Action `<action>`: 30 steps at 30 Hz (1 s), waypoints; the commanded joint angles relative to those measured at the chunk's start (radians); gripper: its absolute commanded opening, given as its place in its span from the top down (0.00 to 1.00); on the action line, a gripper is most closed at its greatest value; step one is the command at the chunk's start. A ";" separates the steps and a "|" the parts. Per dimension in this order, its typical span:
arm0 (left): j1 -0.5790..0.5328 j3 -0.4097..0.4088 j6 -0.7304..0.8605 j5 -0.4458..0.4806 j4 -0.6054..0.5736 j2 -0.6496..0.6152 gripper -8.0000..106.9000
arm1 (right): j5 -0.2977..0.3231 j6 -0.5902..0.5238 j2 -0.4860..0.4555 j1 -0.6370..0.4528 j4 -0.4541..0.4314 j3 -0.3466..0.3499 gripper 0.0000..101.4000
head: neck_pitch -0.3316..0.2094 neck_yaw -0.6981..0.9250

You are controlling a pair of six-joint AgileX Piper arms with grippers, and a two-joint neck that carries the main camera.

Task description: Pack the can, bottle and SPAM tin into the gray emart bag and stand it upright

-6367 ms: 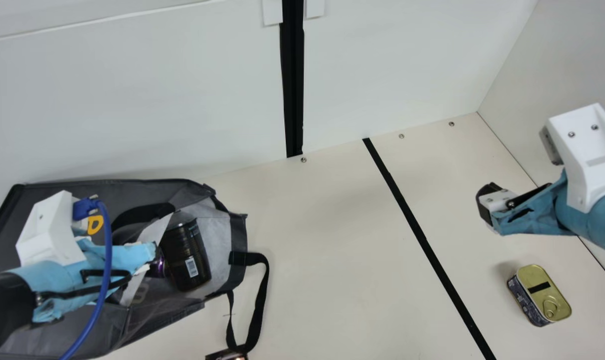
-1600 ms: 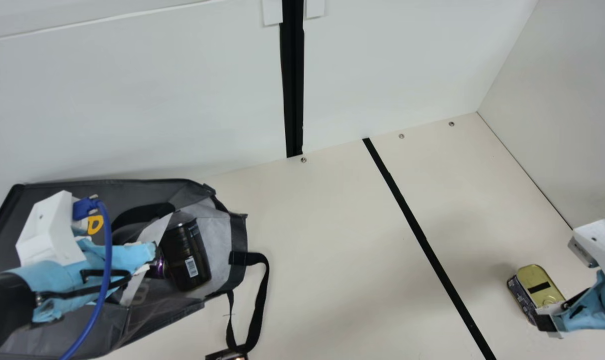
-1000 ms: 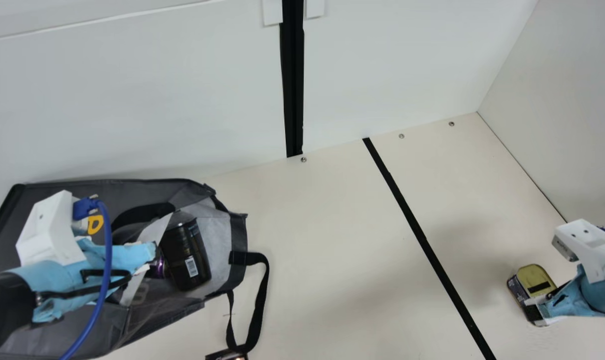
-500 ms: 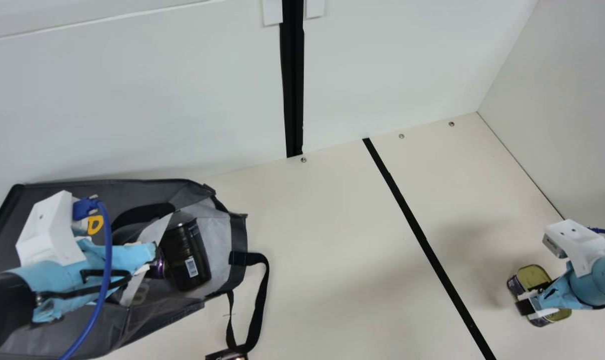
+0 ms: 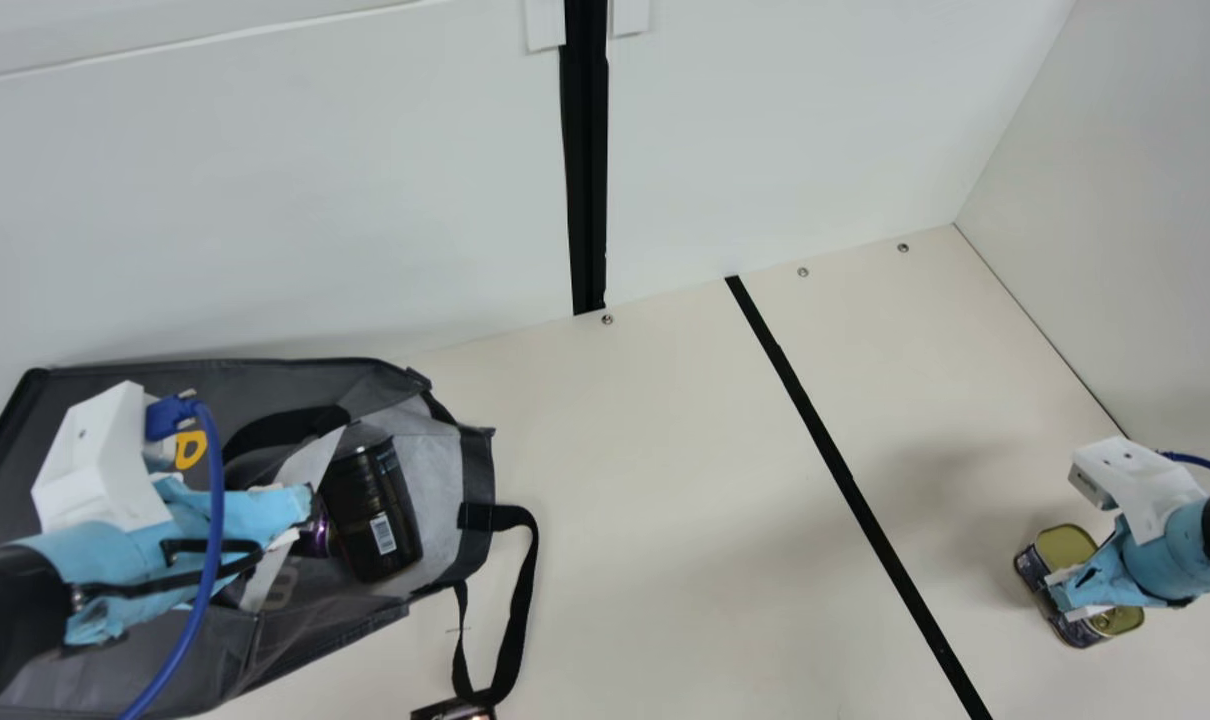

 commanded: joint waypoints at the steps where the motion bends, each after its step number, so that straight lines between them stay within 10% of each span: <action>1: 0.000 0.000 0.000 0.000 0.000 0.000 1.00 | 0.014 -0.010 0.000 0.002 0.012 -0.009 0.99 | -0.023 -0.001; 30: 0.000 0.000 0.000 0.000 0.000 0.000 1.00 | 0.134 -0.140 -0.177 0.110 0.116 -0.006 1.00 | -0.023 -0.001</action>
